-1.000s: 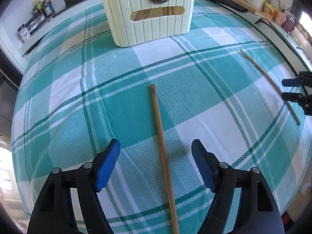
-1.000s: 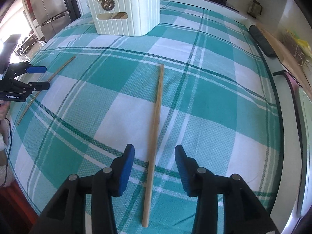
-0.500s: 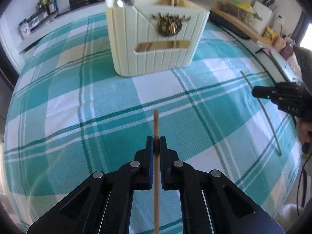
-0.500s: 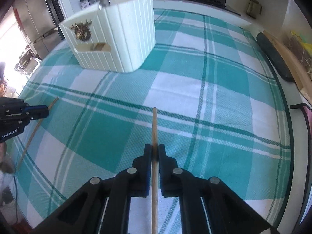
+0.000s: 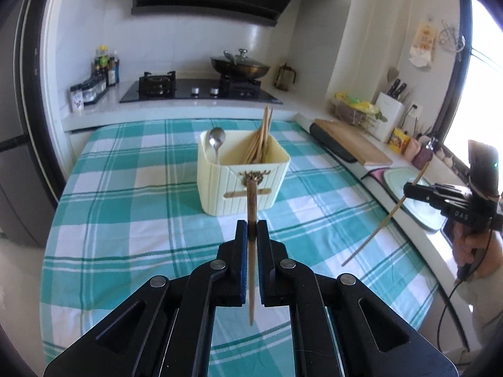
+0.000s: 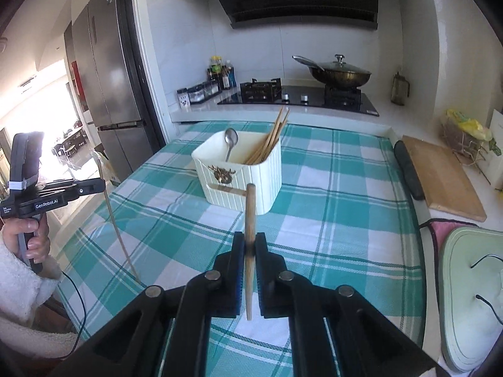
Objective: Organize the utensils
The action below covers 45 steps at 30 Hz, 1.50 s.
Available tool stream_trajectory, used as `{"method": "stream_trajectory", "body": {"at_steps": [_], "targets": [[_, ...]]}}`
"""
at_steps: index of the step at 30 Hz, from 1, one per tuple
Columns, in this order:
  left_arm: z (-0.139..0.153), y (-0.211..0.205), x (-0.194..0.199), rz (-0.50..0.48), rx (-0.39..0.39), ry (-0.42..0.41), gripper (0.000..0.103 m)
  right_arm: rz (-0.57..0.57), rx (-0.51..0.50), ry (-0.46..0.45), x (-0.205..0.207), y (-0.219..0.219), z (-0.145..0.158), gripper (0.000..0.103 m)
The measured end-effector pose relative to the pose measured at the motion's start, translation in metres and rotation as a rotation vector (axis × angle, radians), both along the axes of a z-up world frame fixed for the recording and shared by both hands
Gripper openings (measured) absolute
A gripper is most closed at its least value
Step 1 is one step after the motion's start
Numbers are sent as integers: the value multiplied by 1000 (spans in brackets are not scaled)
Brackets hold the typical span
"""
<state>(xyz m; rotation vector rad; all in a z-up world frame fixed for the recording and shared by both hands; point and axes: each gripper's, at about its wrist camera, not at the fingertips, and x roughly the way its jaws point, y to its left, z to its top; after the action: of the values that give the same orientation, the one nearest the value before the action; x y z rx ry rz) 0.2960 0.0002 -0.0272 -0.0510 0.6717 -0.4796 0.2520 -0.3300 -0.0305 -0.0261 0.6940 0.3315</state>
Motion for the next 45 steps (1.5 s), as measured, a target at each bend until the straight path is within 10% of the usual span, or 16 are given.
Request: {"method": "stream_trajectory", "body": {"at_steps": [16,23,32,34,37,45], "targets": [[137,-17,91,114,-28,-344,4,-6,42,-294,95,29,112,7],[88,-35,178,187,-27,-241,4,12,51,-306,165,58,95,7],[-2,-49,234,164,15,32,5,72,24,47,251,90,-7,8],[-7,-50,229,164,32,44,20,67,30,97,263,93,-22,9],[2,-45,208,179,61,-4,81,34,46,61,258,88,-15,42],[47,-35,93,286,157,-228,102,-108,32,-200,160,55,68,79]]}}
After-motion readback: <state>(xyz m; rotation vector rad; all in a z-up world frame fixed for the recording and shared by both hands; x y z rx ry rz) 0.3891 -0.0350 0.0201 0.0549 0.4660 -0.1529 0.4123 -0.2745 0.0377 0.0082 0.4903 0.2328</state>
